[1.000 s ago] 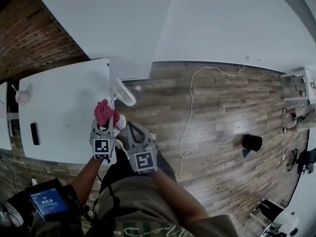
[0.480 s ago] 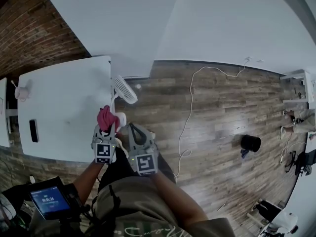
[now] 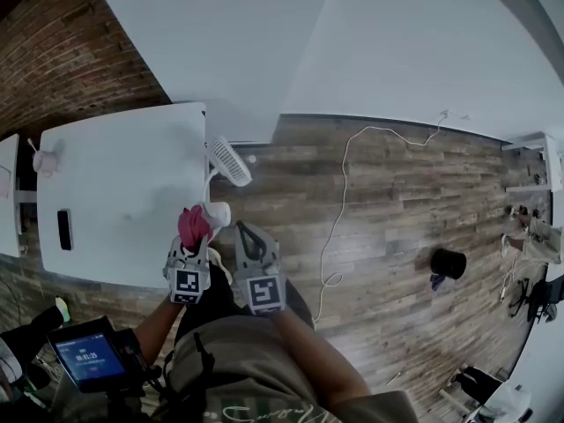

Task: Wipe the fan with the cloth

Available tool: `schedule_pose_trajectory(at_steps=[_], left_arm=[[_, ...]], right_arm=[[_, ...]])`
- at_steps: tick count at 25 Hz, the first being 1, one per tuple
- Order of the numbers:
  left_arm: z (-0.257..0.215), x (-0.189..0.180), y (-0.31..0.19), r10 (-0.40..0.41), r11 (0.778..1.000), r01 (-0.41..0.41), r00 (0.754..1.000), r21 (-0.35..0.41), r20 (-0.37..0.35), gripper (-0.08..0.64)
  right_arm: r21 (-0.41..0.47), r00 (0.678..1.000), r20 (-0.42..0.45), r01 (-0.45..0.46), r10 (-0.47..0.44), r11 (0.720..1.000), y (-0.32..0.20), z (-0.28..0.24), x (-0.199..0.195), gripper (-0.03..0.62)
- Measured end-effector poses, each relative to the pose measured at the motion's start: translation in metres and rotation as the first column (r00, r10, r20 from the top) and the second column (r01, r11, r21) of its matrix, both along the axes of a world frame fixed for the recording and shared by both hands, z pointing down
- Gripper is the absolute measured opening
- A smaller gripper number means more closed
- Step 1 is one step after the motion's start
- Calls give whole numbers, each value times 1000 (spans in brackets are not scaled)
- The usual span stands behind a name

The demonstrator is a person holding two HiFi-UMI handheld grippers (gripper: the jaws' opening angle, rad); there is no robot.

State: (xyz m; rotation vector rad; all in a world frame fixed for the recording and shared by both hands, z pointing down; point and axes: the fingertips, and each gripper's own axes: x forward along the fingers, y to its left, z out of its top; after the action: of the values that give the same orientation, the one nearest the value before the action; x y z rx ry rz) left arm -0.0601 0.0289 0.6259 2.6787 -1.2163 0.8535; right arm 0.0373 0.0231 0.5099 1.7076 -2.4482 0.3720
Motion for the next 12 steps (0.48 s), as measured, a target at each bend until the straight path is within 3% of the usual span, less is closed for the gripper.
schedule_pose_trajectory(at_steps=[6, 9, 10, 12], left_arm=[[-46, 1, 1, -1, 999, 4, 997, 43, -83, 63], [-65, 9, 1, 22, 998, -15, 993, 61, -116, 63], [-69, 8, 1, 16, 999, -10, 992, 49, -124, 64], [-73, 6, -1, 7, 999, -1, 990, 46, -140, 63]], right_arm=[[6, 994, 91, 53, -53, 999, 3, -15, -10, 2], [27, 996, 84, 37, -40, 999, -2, -22, -9, 3], [30, 993, 101, 51, -53, 998, -3, -24, -13, 53], [32, 980, 155, 120, -123, 992, -5, -28, -29, 67]])
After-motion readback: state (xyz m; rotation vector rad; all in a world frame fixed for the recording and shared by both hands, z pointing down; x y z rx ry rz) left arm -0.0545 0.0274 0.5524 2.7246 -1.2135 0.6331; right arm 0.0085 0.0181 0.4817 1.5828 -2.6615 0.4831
